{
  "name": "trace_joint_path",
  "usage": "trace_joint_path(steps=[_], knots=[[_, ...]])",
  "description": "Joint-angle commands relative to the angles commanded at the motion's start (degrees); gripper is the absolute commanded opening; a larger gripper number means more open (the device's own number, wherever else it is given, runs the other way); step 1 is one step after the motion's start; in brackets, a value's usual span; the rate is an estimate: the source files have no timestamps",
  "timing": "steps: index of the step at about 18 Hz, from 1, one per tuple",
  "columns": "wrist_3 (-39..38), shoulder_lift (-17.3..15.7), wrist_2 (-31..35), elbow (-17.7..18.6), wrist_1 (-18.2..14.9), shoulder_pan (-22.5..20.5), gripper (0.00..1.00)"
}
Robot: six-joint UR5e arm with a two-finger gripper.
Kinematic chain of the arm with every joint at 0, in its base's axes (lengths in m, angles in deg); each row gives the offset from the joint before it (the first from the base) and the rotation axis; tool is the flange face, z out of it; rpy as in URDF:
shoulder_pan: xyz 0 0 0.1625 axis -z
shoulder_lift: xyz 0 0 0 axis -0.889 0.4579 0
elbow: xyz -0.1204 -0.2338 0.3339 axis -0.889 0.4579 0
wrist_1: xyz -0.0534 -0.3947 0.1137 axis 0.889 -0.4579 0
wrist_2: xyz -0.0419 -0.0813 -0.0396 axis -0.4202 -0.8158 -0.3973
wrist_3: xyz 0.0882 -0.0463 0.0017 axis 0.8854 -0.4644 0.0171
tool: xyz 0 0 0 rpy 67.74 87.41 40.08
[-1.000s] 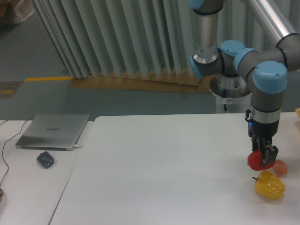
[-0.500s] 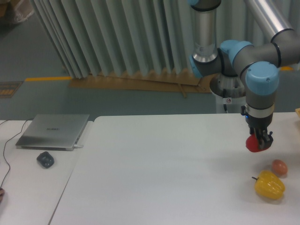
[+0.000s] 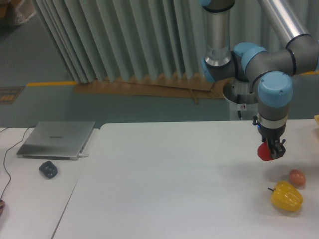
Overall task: Place the red pepper on the table
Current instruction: 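Lower the held red pepper down onto the table surface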
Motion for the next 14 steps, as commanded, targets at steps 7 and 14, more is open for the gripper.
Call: trace_joint_path(steps=[7, 14], knots=[[0.09, 2.90, 0.35, -0.09, 4.85, 0.44, 0.49], [-0.17, 3.52, 0.35, 0.62, 4.85, 0.79, 0.49]])
